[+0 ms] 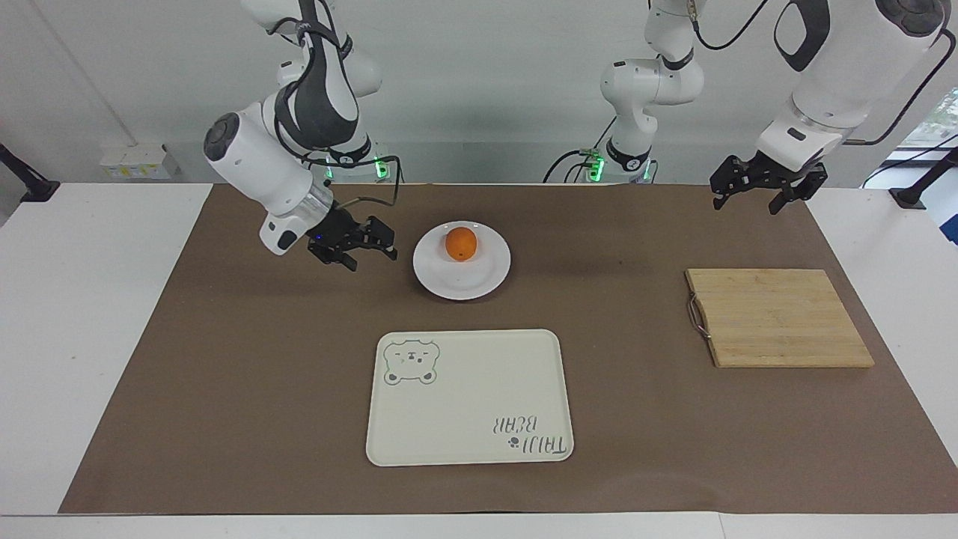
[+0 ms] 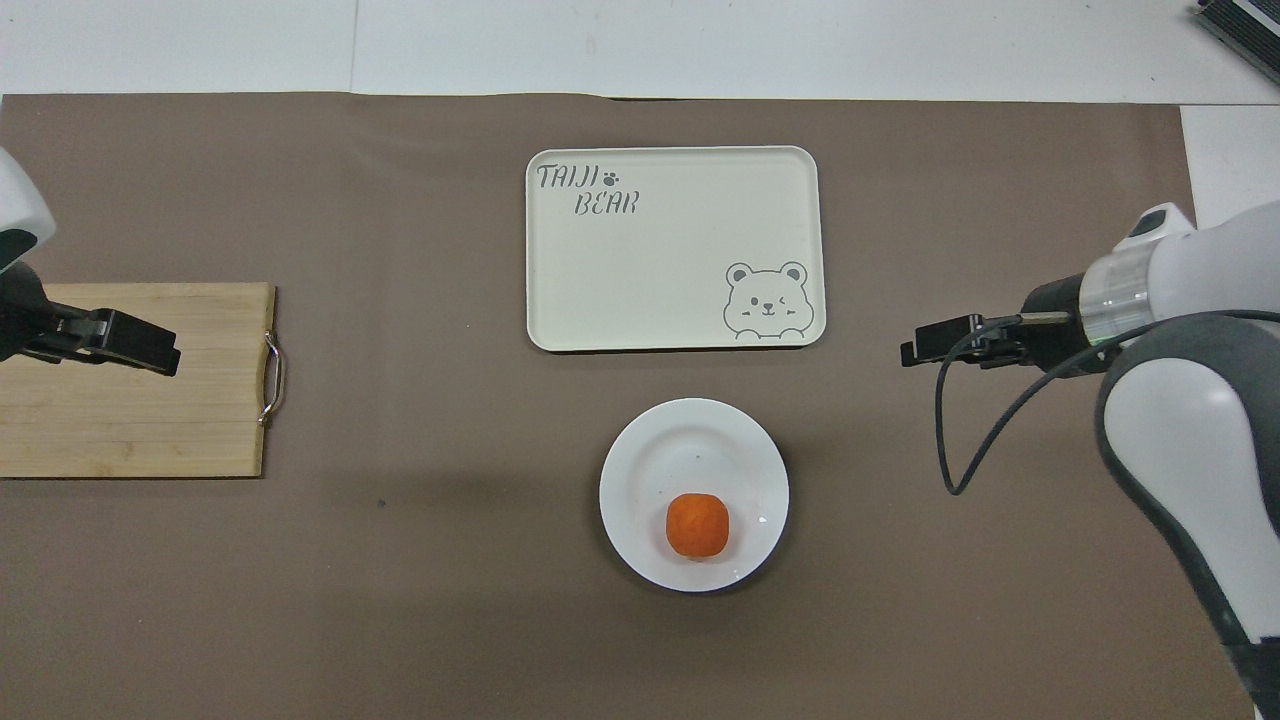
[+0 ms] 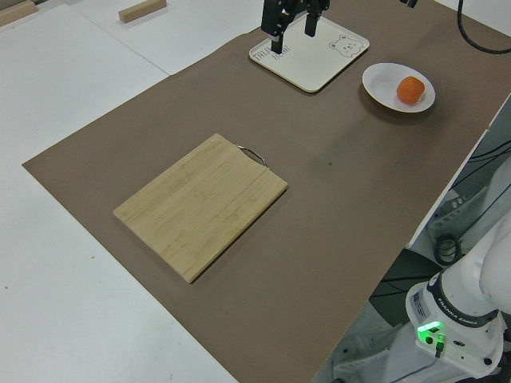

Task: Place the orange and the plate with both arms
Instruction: 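Grasp the white plate rim nearest the right gripper, then slide the plate with the orange onto the bear tray with the right gripper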

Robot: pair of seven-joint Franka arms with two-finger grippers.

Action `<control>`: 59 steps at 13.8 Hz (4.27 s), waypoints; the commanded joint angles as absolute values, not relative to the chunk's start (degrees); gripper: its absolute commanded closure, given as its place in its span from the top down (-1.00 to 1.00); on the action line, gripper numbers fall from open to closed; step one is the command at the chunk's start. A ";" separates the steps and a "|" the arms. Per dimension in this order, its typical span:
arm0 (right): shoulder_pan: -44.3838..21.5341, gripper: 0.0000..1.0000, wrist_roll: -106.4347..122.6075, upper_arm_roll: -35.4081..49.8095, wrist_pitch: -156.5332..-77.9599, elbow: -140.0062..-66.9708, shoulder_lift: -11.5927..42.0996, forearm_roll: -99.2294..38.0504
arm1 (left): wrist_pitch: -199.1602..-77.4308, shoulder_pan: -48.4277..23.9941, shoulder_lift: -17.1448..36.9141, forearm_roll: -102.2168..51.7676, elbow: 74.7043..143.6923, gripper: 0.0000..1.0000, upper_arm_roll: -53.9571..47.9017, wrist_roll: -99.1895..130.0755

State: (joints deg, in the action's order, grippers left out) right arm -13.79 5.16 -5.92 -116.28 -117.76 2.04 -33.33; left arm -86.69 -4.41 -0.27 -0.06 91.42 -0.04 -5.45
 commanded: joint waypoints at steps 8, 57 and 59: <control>-17.22 1.00 21.86 -6.06 -127.60 -137.18 1.05 -56.68 | -88.77 -3.96 -1.23 -0.35 89.82 1.00 -0.18 -3.96; -12.22 -1.00 21.18 -5.98 -121.29 -89.21 38.14 -72.24 | -87.98 -3.96 -1.23 -0.35 89.74 1.00 -0.18 -4.39; -12.31 -1.00 21.44 -5.98 -121.29 -89.21 38.23 -71.81 | -87.98 -3.96 -1.23 -0.35 89.65 1.00 -0.18 -4.39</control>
State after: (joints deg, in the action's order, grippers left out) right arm -12.93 21.61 -6.38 -121.75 -90.92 37.64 -70.43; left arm -88.11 -4.32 -1.02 -0.12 89.95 -0.05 -4.53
